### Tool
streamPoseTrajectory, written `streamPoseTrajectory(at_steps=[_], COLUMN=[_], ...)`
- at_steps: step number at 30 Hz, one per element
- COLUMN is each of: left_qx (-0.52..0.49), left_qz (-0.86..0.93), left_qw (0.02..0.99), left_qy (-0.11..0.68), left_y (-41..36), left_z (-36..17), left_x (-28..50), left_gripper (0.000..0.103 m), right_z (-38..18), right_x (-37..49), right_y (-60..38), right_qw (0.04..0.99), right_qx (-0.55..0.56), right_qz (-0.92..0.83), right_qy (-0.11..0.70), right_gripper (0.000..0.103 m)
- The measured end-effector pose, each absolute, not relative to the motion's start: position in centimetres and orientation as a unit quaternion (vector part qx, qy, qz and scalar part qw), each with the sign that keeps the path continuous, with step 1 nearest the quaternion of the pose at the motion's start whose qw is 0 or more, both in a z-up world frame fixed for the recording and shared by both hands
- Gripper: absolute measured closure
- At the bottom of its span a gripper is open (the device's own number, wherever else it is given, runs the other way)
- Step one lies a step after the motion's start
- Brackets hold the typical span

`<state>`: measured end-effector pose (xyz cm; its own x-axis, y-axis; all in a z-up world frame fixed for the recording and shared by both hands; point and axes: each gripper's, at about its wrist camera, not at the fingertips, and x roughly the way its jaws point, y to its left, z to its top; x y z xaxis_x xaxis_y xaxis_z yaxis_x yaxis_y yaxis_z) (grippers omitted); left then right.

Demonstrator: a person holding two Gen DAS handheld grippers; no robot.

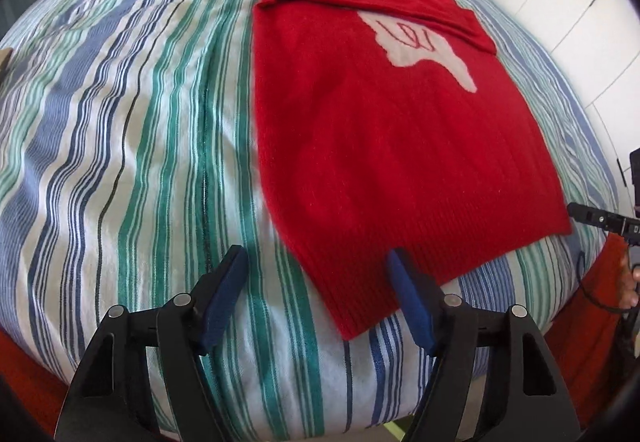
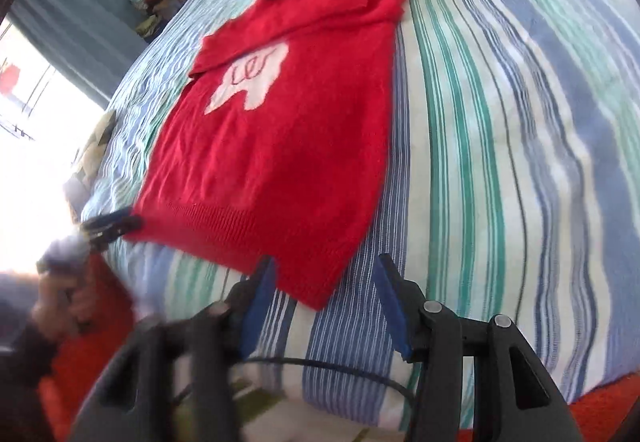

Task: Fold small clothes
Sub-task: 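Bring both tools open to the sweater hem, then grasp the hem with both tools and fold it up onto the collar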

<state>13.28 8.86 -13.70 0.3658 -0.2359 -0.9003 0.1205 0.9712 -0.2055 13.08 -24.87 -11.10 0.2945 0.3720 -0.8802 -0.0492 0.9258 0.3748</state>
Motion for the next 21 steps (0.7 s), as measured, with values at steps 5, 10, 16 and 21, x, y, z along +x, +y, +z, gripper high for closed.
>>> streamPoseTrajectory(at_steps=[5, 10, 16, 21], left_qx=[-0.093, -0.176, -0.268, -0.27], left_qz=[-0.129, -0.131, -0.137, -0.117], left_qw=[0.804, 0.803, 0.813, 0.832], left_qy=[0.573, 0.554, 0.499, 0.47], left_y=[9.1, 10.8, 12.8, 13.4], left_z=[-14.3, -12.6, -9.3, -7.7], left_x=[13.6, 14.0, 19.8, 29.2], left_gripper=[0.099, 0.101, 0.101, 0.101], right_z=[-14.1, -12.4, -7.7, -5.7], right_x=[13.3, 12.7, 16.1, 24.7], right_y=[-23.7, -24.5, -25.5, -26.2], right_qw=[0.763, 0.777, 0.83, 0.862], right_qx=[0.198, 0.231, 0.25, 0.253], right_qz=[0.145, 0.135, 0.135, 0.124], right_qy=[0.598, 0.57, 0.48, 0.422], right_gripper=[0.077, 0.098, 0.098, 0.098])
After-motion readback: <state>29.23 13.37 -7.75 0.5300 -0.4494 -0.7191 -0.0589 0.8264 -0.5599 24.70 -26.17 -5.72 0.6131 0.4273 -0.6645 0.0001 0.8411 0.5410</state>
